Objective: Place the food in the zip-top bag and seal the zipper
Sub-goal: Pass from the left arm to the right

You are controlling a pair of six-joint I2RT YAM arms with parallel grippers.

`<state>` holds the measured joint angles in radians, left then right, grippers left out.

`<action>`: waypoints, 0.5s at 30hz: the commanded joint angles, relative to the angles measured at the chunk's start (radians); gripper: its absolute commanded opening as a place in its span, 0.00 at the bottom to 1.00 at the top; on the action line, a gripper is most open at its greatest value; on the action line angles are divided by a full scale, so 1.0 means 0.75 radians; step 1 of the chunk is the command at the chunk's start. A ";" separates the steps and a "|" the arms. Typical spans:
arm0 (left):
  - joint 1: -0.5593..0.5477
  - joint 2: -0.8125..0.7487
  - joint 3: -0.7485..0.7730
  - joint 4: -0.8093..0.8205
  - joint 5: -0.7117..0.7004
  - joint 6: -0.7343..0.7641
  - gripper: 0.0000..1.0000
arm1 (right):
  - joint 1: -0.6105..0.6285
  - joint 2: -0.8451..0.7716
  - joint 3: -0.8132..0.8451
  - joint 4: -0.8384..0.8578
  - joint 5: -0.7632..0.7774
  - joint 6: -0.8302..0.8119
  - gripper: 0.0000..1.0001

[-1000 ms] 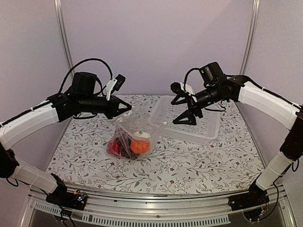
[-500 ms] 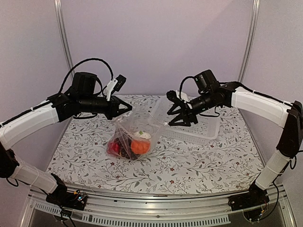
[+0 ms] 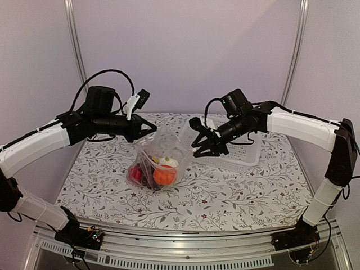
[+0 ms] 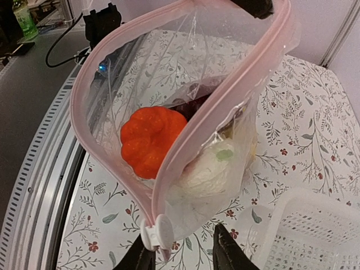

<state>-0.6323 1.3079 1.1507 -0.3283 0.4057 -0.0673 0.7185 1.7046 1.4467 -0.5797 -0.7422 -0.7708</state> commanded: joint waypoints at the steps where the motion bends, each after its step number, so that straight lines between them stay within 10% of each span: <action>1: 0.010 0.001 -0.016 -0.002 -0.021 0.008 0.00 | 0.015 0.064 0.045 0.011 0.000 0.047 0.25; 6: 0.011 -0.004 -0.023 -0.006 -0.045 0.006 0.07 | 0.015 0.055 0.051 0.029 0.001 0.091 0.09; 10: -0.001 -0.008 -0.013 -0.009 -0.247 -0.012 0.43 | 0.016 0.022 0.051 0.035 0.015 0.129 0.04; 15: -0.183 -0.170 -0.057 0.121 -0.634 0.117 0.60 | 0.015 -0.015 0.059 0.011 0.024 0.160 0.01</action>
<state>-0.6621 1.2896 1.1370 -0.3187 0.1703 -0.0593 0.7258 1.7401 1.4616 -0.5667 -0.7338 -0.6872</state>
